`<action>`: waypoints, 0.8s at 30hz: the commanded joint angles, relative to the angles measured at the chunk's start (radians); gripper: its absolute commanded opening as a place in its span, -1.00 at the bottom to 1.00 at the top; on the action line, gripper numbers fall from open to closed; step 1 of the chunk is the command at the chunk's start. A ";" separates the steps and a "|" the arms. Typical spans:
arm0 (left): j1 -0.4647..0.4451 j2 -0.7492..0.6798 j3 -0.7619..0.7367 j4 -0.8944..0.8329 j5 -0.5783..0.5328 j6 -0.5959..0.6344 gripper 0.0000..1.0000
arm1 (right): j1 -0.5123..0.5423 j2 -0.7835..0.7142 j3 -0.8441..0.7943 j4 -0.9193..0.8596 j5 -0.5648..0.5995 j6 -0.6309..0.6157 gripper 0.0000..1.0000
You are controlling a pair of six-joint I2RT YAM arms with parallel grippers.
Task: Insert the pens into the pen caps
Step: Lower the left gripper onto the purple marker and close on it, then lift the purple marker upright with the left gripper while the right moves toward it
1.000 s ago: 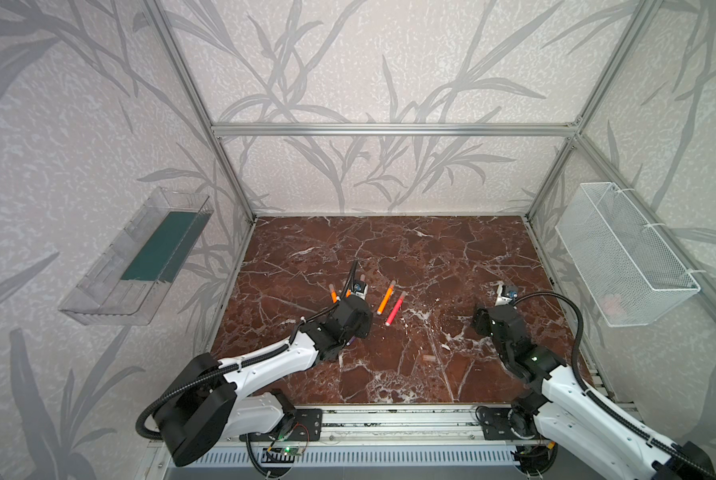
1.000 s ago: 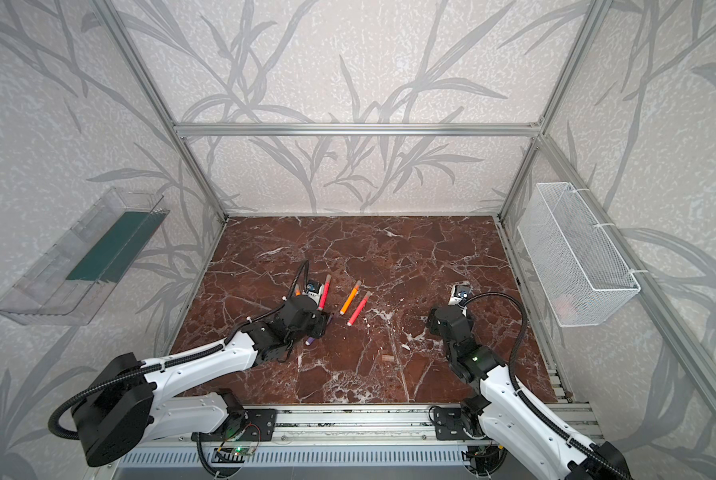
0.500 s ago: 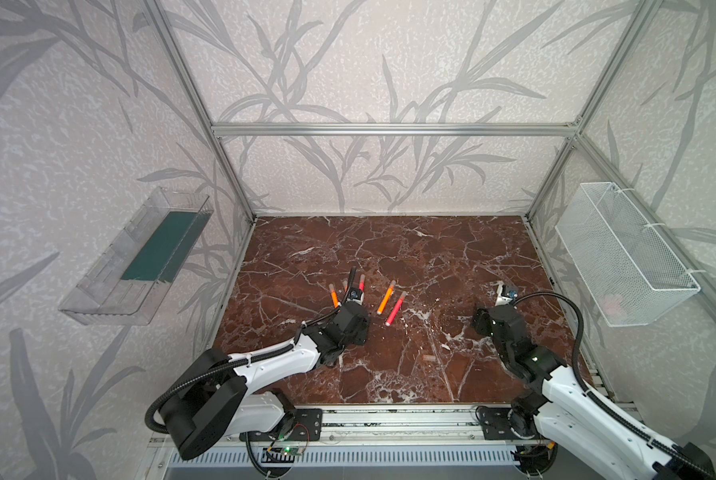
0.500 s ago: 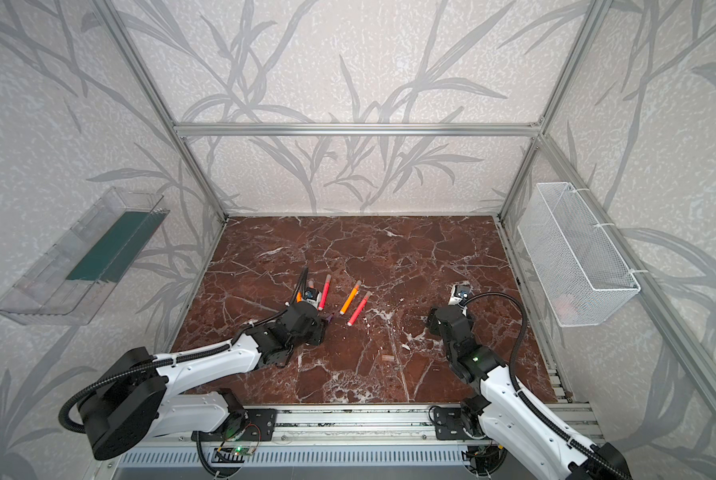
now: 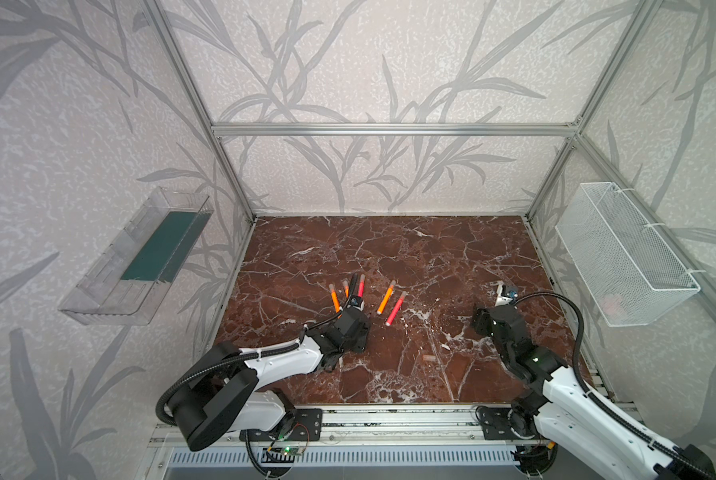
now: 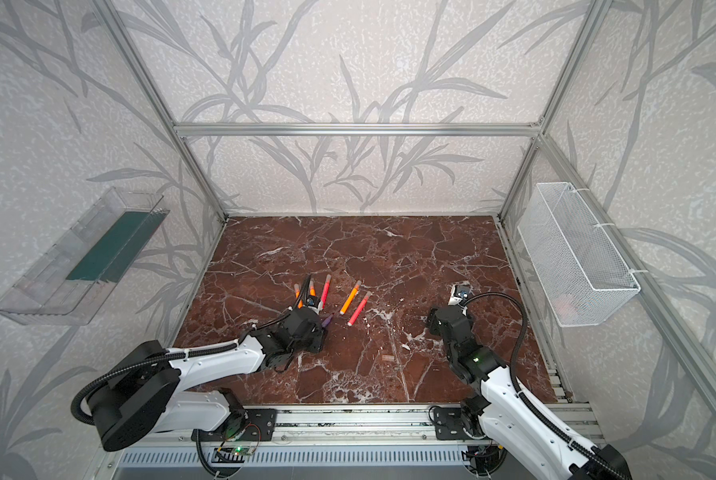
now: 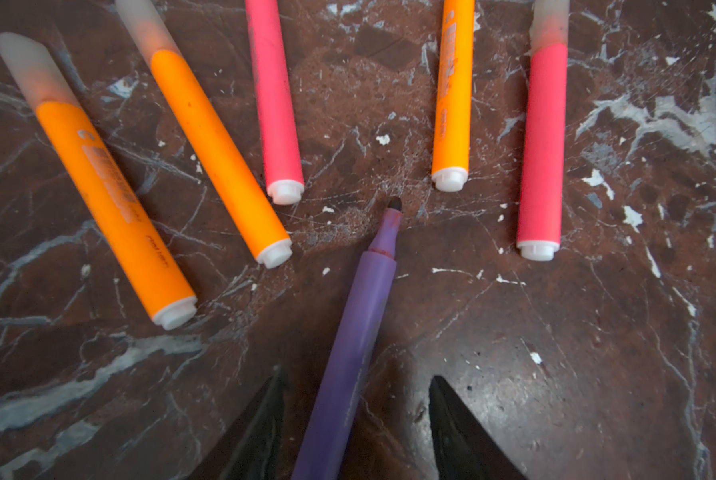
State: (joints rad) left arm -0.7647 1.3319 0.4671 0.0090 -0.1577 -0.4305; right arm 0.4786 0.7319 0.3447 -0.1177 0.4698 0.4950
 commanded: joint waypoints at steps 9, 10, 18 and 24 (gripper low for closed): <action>-0.002 0.080 -0.019 0.060 0.039 -0.051 -0.03 | -0.003 -0.079 -0.024 -0.025 -0.023 -0.010 0.52; -0.004 0.087 -0.021 0.067 0.042 -0.053 -0.06 | -0.003 -0.083 -0.023 -0.031 -0.031 -0.007 0.52; -0.024 0.107 -0.030 0.063 0.033 -0.065 -0.48 | -0.003 -0.080 -0.023 -0.039 -0.288 0.070 0.41; -0.039 0.071 -0.045 0.063 0.031 -0.066 -0.68 | 0.105 -0.042 -0.012 0.019 -0.371 0.131 0.40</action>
State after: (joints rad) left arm -0.7937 1.4094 0.4526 0.1356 -0.1394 -0.4789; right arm 0.5217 0.6743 0.3363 -0.1417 0.1703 0.5789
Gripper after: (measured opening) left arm 0.171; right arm 0.700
